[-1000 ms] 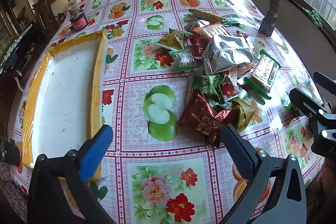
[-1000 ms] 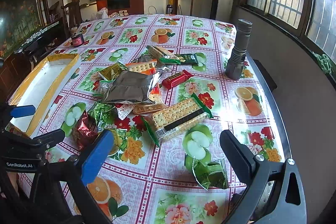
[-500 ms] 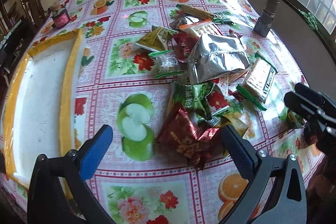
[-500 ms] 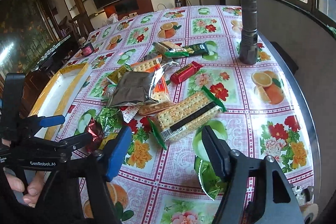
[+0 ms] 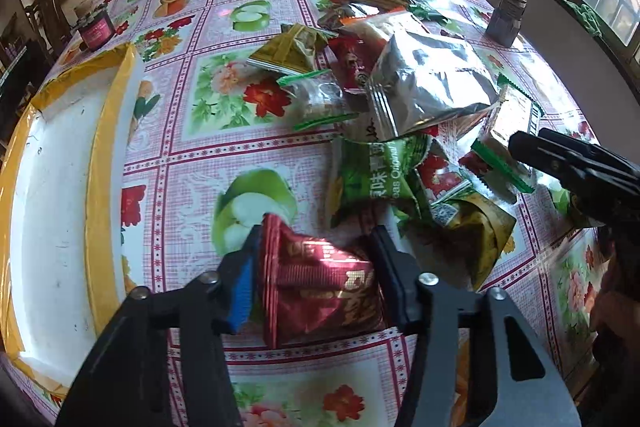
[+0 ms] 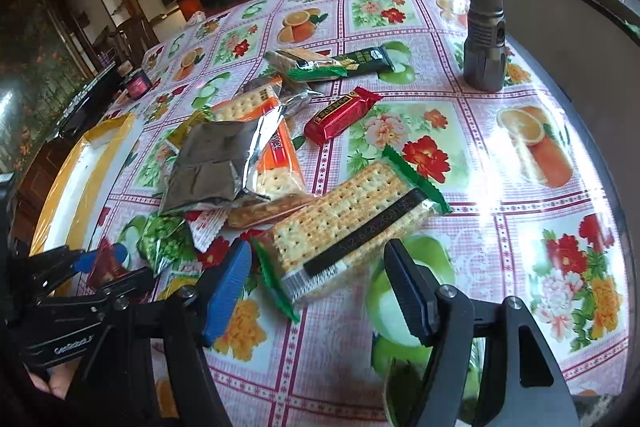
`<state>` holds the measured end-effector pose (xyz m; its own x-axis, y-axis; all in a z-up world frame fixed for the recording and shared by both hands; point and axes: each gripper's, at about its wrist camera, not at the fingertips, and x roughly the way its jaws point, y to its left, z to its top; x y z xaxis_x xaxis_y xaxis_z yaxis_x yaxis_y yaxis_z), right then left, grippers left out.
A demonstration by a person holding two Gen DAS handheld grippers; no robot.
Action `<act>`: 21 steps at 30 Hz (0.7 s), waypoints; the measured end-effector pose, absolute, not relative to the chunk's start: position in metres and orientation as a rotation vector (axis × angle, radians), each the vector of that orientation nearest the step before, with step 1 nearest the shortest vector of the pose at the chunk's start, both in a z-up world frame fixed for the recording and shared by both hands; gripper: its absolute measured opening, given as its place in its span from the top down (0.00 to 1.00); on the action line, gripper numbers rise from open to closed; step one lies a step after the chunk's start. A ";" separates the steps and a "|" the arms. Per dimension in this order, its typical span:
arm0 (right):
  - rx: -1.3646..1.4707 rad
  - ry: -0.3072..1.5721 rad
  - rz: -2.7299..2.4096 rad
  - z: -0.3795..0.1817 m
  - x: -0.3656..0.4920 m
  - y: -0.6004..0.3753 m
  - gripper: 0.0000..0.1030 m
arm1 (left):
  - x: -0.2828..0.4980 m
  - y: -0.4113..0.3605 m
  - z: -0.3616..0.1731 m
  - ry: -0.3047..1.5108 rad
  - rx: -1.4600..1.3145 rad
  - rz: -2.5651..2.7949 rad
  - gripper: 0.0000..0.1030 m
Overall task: Organize snacks
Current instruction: 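Grasp the red snack packet with the left tool while the right tool grasps the cracker pack, then drop the red packet into the tray with the left tool while the right tool drops the crackers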
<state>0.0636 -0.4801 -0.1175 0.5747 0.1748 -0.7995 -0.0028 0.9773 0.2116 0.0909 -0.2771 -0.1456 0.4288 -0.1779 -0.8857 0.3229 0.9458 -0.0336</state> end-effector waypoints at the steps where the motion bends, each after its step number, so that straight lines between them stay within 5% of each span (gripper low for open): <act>1: 0.200 0.959 0.099 -0.120 0.067 -0.480 0.32 | 0.091 -0.276 -0.145 1.083 0.149 -0.314 0.53; 5: 0.197 0.938 0.054 -0.121 0.079 -0.484 0.36 | 0.091 -0.270 -0.145 1.071 0.135 -0.328 0.59; 6: 0.187 0.939 0.035 -0.121 0.081 -0.487 0.47 | 0.092 -0.268 -0.145 1.071 0.128 -0.335 0.59; 21: 0.140 0.858 0.085 -0.089 0.039 -0.484 0.56 | 0.074 -0.240 -0.123 1.022 0.056 -0.378 0.61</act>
<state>0.0386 -0.4840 -0.0887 0.6513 0.1307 -0.7475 -0.0182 0.9875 0.1568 0.0737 -0.2397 -0.1233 0.4631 -0.2813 -0.8405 0.3327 0.9341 -0.1293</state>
